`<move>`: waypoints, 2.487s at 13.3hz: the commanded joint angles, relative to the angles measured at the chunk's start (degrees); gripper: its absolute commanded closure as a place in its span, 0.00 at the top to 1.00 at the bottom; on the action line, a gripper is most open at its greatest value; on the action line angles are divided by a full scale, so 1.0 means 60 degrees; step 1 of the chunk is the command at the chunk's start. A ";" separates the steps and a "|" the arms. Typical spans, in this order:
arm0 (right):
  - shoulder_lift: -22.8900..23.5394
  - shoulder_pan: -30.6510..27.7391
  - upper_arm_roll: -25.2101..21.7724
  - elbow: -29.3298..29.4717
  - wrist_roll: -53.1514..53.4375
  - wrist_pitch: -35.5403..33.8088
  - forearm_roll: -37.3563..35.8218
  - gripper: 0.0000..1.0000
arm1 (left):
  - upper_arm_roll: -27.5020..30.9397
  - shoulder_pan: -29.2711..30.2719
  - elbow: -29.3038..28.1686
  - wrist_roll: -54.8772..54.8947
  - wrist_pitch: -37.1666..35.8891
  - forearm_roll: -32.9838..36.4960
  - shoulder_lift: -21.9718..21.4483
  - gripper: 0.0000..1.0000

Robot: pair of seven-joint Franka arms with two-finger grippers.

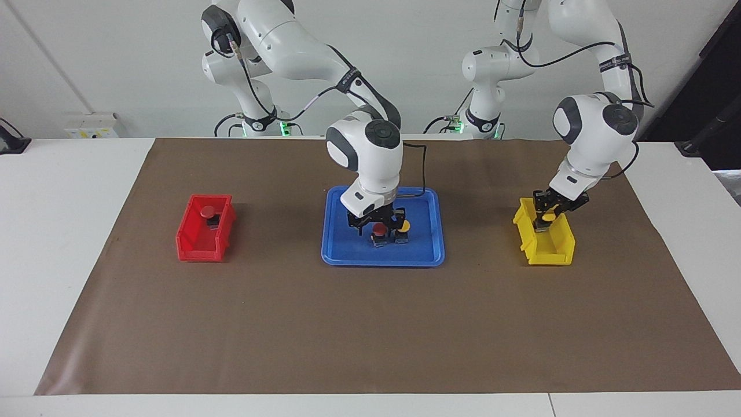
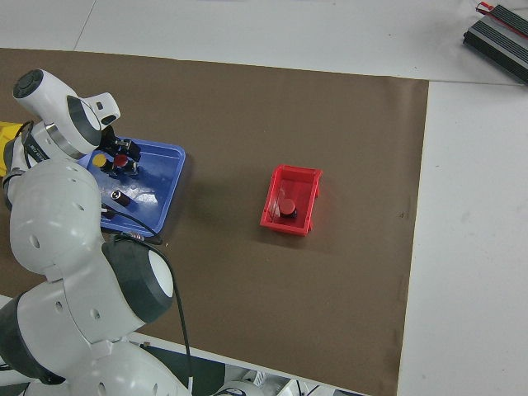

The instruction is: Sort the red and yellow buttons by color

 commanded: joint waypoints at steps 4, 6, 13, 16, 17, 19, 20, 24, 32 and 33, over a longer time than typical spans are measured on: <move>-0.0293 0.0002 0.0029 -0.0435 0.0165 0.0346 0.0140 0.67 | 0.0019 -0.0007 -0.0082 -0.0034 0.0051 0.0053 -0.0056 0.44; -0.0293 -0.0012 0.0087 -0.0420 0.0165 0.0346 0.0227 0.53 | 0.0019 -0.0022 -0.0067 -0.0049 -0.0066 0.0038 -0.0114 0.51; -0.0773 -0.0594 0.0087 -0.0274 -0.0782 -0.0149 0.0403 0.15 | 0.0019 0.0008 0.1701 -0.0034 -0.2361 -0.0167 -0.0274 0.79; -0.2264 -0.2248 0.0249 -0.0433 -0.3193 -0.1642 0.0988 0.15 | -0.0170 -0.0603 0.2145 -0.1110 -0.2500 -0.0152 -0.0290 1.00; -0.2836 -0.2993 0.0263 -0.0870 -0.4480 -0.2227 0.1033 0.15 | -0.0200 -0.1318 0.2174 -0.2438 -0.2441 -0.0152 -0.0275 1.00; -0.3803 -0.4574 0.0263 -0.1763 -0.6853 -0.2320 0.1702 0.15 | -0.0215 -0.2827 0.2145 -0.5004 -0.1667 -0.0152 -0.0188 1.00; -0.4301 -0.5366 0.0249 -0.2464 -0.8229 -0.2146 0.2214 0.15 | -0.0230 -0.3472 0.2145 -0.5870 -0.1389 -0.0152 -0.0042 1.00; -0.4847 -0.6924 0.0190 -0.3888 -1.1095 -0.0932 0.2469 0.15 | -0.0215 -0.5658 0.2116 -0.8761 0.0383 -0.0152 0.1114 1.00; -0.4775 -0.8010 0.0190 -0.5412 -1.2608 0.1339 0.2469 0.15 | -0.0201 -0.6130 0.2656 -0.9496 0.1412 -0.0020 0.2564 0.95; -0.4775 -0.8025 0.0190 -0.5662 -1.2623 0.1559 0.2469 0.15 | -0.0186 -0.6144 0.2875 -0.9555 0.1398 -0.0020 0.2726 0.94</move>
